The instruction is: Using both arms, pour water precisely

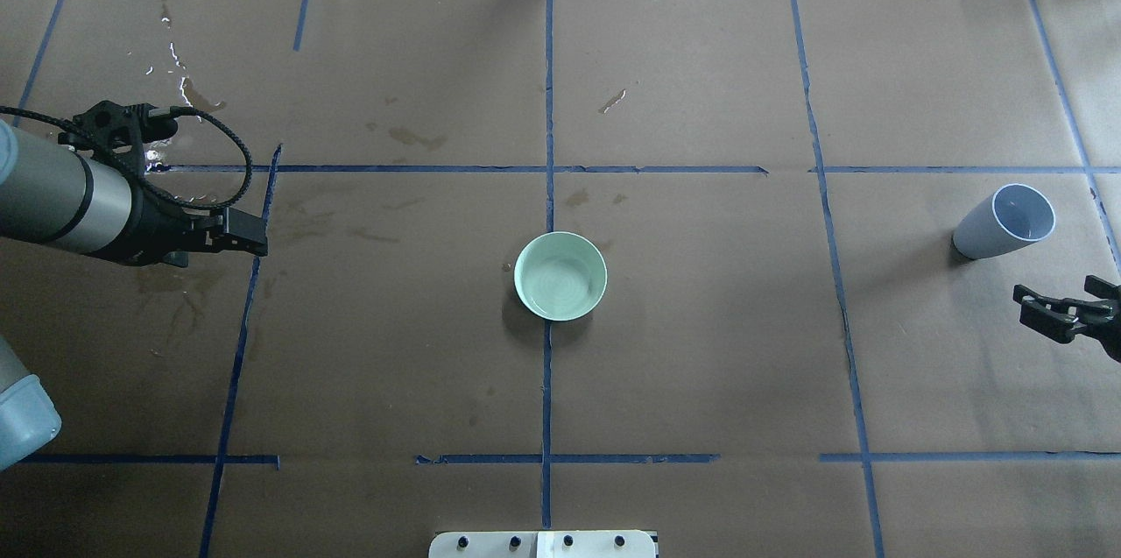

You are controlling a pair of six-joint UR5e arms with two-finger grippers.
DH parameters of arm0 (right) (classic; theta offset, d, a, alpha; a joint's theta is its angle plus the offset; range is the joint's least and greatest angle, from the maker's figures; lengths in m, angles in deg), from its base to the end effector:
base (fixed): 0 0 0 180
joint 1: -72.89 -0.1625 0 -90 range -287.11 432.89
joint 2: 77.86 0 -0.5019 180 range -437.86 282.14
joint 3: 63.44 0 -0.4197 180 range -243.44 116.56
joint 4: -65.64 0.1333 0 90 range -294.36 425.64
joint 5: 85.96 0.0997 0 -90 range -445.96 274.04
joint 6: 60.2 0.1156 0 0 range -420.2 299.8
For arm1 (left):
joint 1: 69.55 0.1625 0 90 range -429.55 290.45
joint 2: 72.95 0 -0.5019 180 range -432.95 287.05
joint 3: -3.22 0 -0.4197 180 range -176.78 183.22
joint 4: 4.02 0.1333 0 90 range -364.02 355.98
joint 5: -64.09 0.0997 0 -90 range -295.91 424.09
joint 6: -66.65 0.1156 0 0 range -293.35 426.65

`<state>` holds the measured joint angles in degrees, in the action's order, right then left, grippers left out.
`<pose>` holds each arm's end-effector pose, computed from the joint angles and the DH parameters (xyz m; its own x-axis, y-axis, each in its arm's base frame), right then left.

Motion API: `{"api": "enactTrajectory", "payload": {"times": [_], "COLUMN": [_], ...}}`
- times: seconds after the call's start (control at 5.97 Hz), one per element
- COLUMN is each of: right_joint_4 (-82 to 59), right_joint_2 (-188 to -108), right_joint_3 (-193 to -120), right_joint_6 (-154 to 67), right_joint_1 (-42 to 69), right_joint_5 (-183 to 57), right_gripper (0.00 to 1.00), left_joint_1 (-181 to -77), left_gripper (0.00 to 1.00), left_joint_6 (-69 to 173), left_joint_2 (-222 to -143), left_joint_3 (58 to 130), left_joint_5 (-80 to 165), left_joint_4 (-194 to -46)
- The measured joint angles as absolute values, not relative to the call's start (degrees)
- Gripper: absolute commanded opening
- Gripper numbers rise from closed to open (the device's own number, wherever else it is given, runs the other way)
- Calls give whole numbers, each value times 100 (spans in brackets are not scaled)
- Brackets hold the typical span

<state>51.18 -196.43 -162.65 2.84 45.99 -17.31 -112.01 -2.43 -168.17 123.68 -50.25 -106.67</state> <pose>-0.1890 -0.2925 0.7195 0.7558 -0.0901 0.6486 -0.3910 0.7325 0.5573 0.3343 -0.4220 0.4131 0.5967 -0.1050 -0.7956 0.1872 0.9823 0.0108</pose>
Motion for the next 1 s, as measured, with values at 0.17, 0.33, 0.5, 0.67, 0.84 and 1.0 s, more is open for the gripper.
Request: {"api": "enactTrajectory", "payload": {"times": [0.17,0.33,0.5,0.67,0.84,1.0], "right_joint_4": [5206,5244,5261,5275,5376,5530], "right_joint_2": [-19625,-19559,-19394,-19226,-19151,-19088], "right_joint_3": [-16181,-16062,-15847,-15668,-15587,-15510], "right_joint_6": [478,536,529,513,498,469], "right_joint_1": [4904,5121,5242,5310,5330,5334], "right_joint_5": [-2335,-2879,-3286,-3583,-3692,-3736], "right_gripper": [100,100,100,100,100,100], "left_joint_1": [-11201,-11201,-11201,-11200,-11200,-11200], "left_gripper": [100,100,100,100,100,100], "left_joint_6": [-243,-243,-243,-243,-243,-243], "left_joint_2": [-16814,-16814,-16814,-16810,-16807,-16806], "left_joint_3": [12371,12371,12372,12372,12376,12382], "left_joint_5": [-5025,-5025,-5025,-5025,-5028,-5032], "left_joint_4": [-10667,-10667,-10667,-10667,-10667,-10667]}}
